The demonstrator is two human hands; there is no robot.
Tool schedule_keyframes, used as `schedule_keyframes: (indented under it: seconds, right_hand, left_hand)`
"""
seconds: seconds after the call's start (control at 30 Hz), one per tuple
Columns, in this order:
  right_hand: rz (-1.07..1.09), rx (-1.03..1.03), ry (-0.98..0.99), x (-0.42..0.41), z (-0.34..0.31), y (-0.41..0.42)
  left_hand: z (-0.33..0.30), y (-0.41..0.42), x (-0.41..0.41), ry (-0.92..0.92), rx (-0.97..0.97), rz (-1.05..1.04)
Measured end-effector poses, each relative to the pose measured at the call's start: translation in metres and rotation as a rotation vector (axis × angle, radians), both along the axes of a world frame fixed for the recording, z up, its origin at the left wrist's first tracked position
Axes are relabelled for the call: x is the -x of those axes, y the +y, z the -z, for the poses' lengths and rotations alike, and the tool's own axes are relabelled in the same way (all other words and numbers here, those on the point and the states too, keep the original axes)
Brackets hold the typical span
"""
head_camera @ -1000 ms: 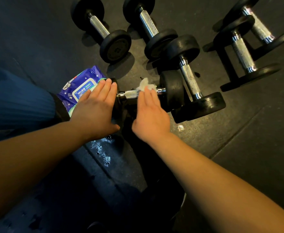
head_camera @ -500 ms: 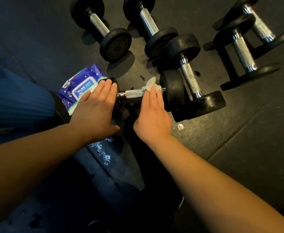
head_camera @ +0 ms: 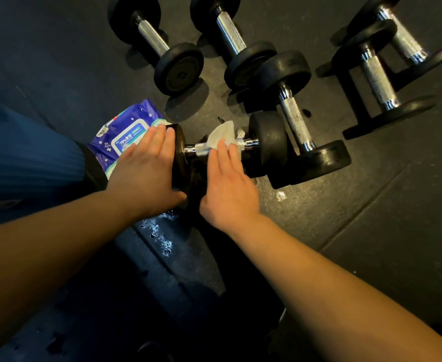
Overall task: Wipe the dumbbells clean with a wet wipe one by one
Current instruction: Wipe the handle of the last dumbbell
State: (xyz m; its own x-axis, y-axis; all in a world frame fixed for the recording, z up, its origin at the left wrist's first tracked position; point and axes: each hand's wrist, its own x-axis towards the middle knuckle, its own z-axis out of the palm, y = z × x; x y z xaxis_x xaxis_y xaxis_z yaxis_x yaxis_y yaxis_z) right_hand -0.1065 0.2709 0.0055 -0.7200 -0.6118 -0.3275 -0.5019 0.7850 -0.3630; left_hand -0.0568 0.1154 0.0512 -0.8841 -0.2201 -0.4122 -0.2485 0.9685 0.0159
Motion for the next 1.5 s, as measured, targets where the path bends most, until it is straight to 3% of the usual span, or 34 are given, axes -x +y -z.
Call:
schedule_keyframes:
  seconds: [0.27,0.47,0.63,0.83,1.03,1.27,1.5]
  right_hand:
    - [0.115,-0.014,-0.01,-0.004,-0.006,0.016]
    - [-0.002,0.029,-0.081,-0.034,-0.008,0.025]
    - [0.13,0.02,-0.072,-0.035,-0.007,0.033]
    - [-0.056,0.027,-0.079,-0.055,-0.011,0.033]
    - [0.122,-0.023,-0.035,-0.051,-0.009,0.048]
    - [-0.12,0.008,-0.073,-0.069,-0.011,0.042]
    - [0.021,-0.047,-0.037,-0.068,-0.013,0.058]
  left_hand:
    - [-0.005,0.016,-0.042,-0.038,0.007,0.063]
    - [-0.009,0.02,-0.037,0.044,-0.049,-0.033]
    - [-0.001,0.029,-0.049,-0.048,-0.048,-0.019]
    - [-0.008,0.041,-0.072,-0.035,-0.033,0.003]
    - [-0.002,0.034,-0.055,-0.074,-0.088,-0.004]
    - [0.0,0.042,-0.071,-0.098,-0.061,0.015]
    - [-0.005,0.056,-0.092,-0.08,-0.089,0.004]
